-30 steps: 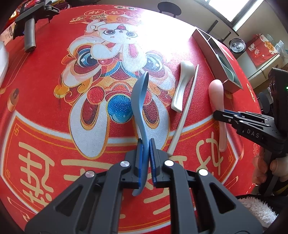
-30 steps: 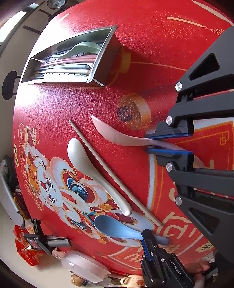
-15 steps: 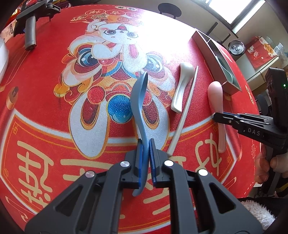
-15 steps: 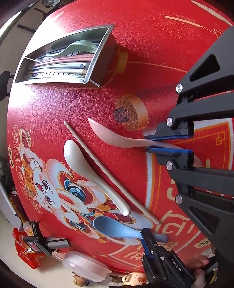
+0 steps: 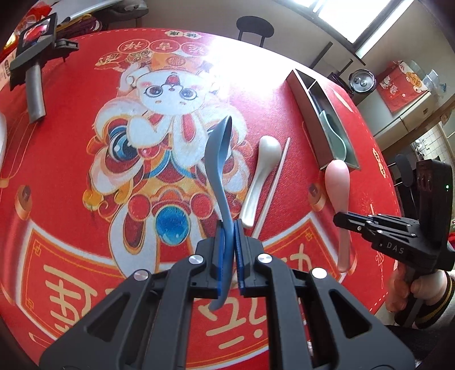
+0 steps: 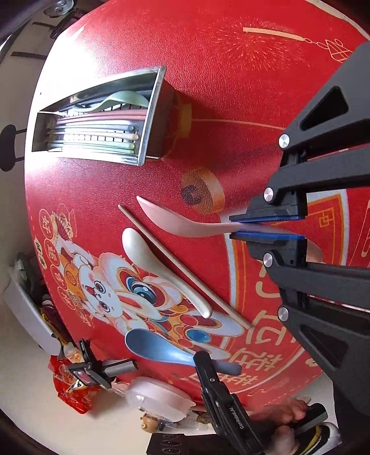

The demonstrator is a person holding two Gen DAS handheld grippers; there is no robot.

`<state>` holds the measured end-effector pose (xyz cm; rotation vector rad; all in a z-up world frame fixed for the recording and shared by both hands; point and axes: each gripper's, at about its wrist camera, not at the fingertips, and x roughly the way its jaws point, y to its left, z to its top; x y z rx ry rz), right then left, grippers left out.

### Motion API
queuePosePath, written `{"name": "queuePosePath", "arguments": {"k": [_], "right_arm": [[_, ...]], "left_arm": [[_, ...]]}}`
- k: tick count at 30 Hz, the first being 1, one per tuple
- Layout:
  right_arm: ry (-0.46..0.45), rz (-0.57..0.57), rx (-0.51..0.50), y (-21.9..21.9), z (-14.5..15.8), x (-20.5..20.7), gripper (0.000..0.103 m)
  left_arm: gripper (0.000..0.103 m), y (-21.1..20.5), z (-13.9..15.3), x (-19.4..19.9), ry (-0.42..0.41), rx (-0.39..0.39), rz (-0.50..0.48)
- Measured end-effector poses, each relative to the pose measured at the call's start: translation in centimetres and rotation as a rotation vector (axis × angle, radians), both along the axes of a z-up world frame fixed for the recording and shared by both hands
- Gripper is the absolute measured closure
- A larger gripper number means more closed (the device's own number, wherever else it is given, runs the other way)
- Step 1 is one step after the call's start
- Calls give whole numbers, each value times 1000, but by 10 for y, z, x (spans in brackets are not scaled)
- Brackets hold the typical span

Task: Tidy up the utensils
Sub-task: 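Carry the blue and pink spoons over the steel tray and lower them inside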

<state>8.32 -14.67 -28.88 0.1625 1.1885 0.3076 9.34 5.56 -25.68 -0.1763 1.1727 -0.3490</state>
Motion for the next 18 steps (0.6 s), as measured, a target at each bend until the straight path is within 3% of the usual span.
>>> {"name": "queuePosePath", "arguments": {"k": [9,18], "right_arm": [[-88,-77,-12,-56,37,30,97],[-100,-109,-65,-104,38,93,97]], "left_arm": [[92,-73,30,54,-29,-49,-112],[92,-166,33,147,34,-139,-142]]}}
